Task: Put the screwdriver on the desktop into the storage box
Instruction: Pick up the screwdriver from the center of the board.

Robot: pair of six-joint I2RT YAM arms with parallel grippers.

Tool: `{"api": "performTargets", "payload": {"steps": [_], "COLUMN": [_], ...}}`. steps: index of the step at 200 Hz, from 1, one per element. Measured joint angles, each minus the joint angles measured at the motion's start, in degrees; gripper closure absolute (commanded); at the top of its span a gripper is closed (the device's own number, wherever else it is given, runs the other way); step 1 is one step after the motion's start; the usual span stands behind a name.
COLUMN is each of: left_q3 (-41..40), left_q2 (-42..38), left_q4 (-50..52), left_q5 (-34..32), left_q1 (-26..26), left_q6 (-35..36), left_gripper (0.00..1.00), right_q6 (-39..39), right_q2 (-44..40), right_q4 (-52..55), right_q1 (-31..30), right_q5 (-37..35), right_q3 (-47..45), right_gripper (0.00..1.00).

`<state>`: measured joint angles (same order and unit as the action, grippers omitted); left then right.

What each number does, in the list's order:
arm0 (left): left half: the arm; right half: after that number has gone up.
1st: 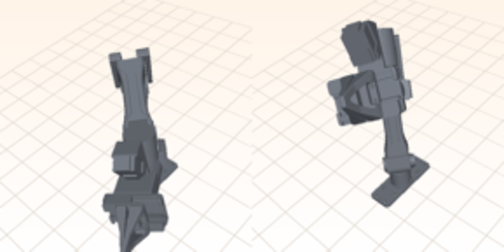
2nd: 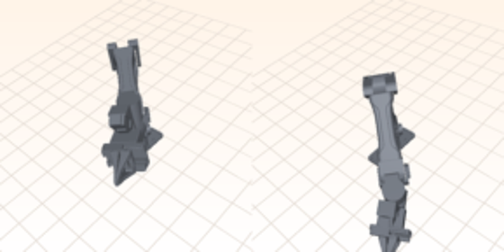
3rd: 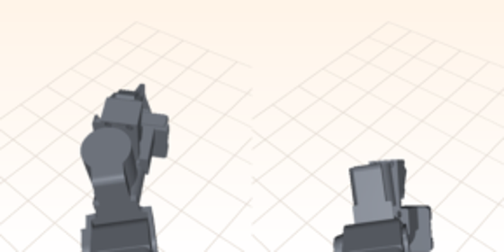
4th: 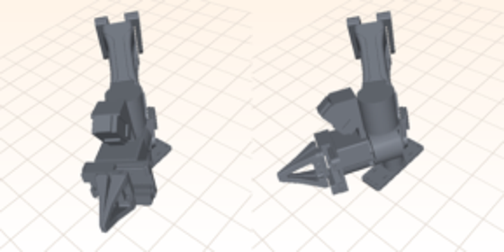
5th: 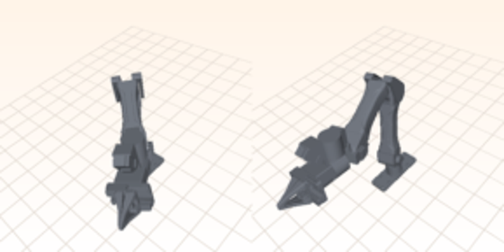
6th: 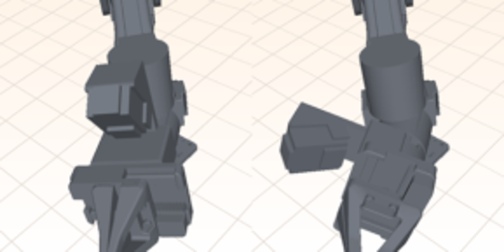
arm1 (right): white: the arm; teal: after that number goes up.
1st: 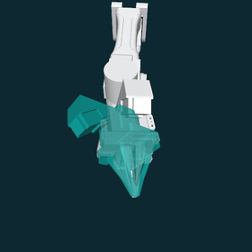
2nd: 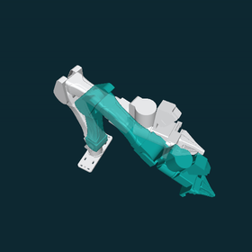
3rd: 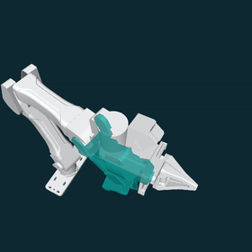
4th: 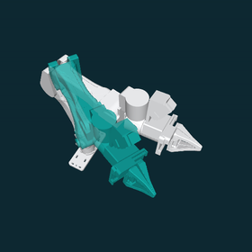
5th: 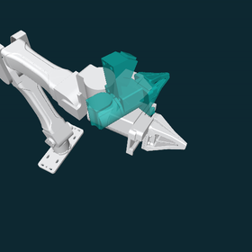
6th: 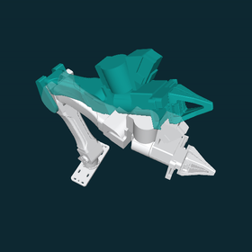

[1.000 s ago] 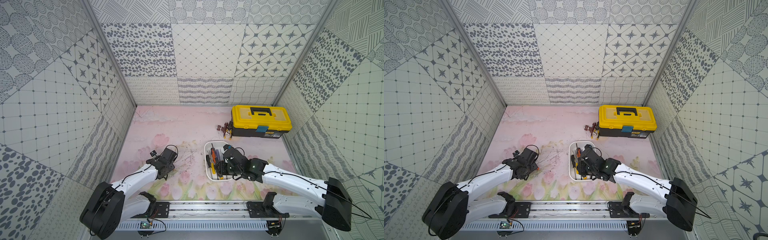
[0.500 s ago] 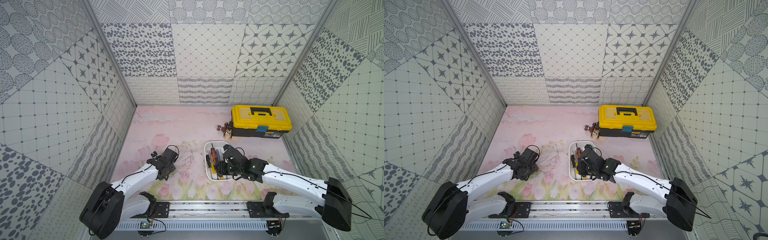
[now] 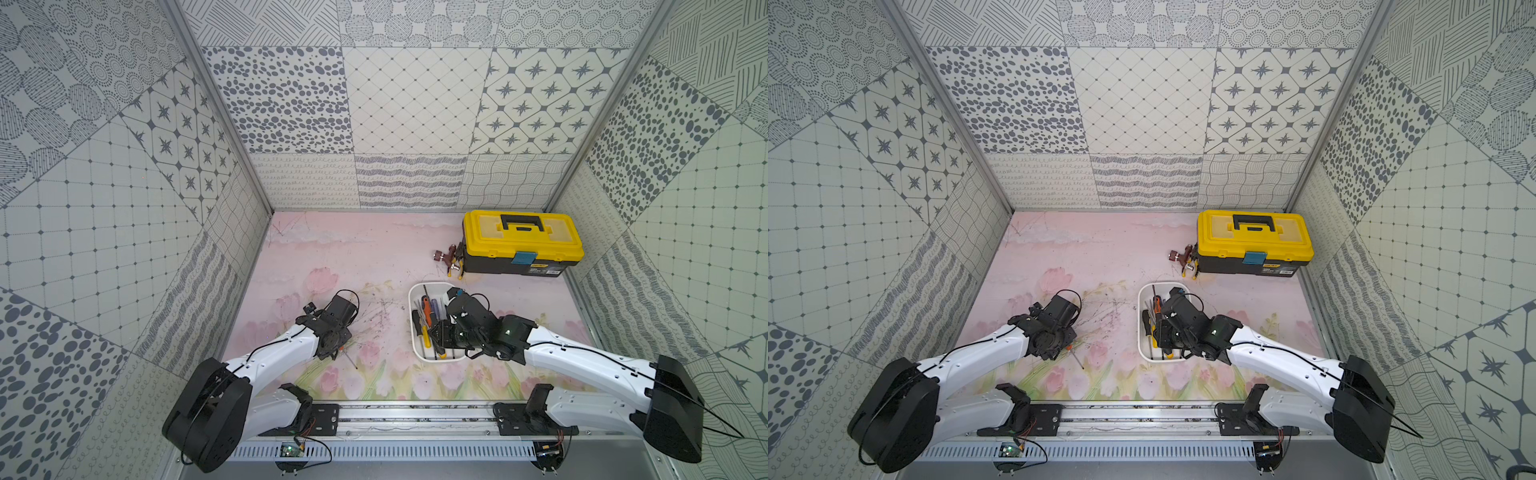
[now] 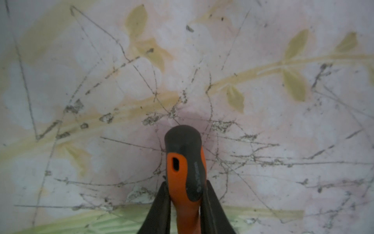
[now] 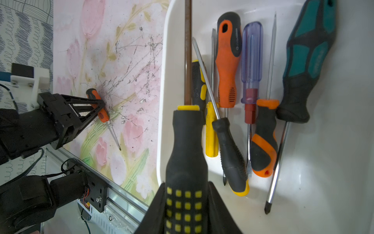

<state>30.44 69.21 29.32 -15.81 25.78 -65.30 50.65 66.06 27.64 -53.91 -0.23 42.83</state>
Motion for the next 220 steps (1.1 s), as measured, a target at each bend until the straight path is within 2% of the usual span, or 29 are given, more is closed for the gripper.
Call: {"api": "performTargets", "payload": {"steps": [61, 125, 133, 150, 166, 186, 220], "left_q3": [-0.02, 0.39, 0.63, 1.27, 1.88, 2.16, 1.22], "left_q2": [-1.90, -11.26, -12.44, -14.56, -16.22, -17.77, -19.17], "left_q4": [-0.42, -3.54, -4.07, -5.35, -6.75, -8.96, -13.84], "left_q5": [2.99, 9.27, 9.88, 11.45, 13.11, 15.45, 19.80], "left_q1": [-0.02, 1.95, 2.64, 4.22, 5.62, 6.84, 7.89], "left_q6": [0.02, 3.32, 3.91, 5.16, 6.34, 7.63, 8.92], "left_gripper": [1.00, 1.00, 1.00, 1.00, 1.00, 1.00, 1.00], "right_q6": [0.17, 0.90, 1.05, 1.29, 1.14, 1.16, 0.94], "right_q2": [1.84, 3.50, 4.31, 5.79, 6.34, 6.23, 3.74], "right_q4": [0.02, -0.22, -0.39, -0.50, -0.48, -0.83, -1.29], "right_q1": [0.00, 0.00, 0.00, 0.00, 0.00, 0.00, -0.07], "right_q5": [0.15, 0.24, 0.37, 0.87, 1.36, 1.57, 1.66], "right_q3": [0.57, 0.59, 0.59, 0.68, 0.76, 1.22, 1.40], "right_gripper": [1.00, 1.00, 0.94, 0.66, 0.47, 0.39, 0.38]}}
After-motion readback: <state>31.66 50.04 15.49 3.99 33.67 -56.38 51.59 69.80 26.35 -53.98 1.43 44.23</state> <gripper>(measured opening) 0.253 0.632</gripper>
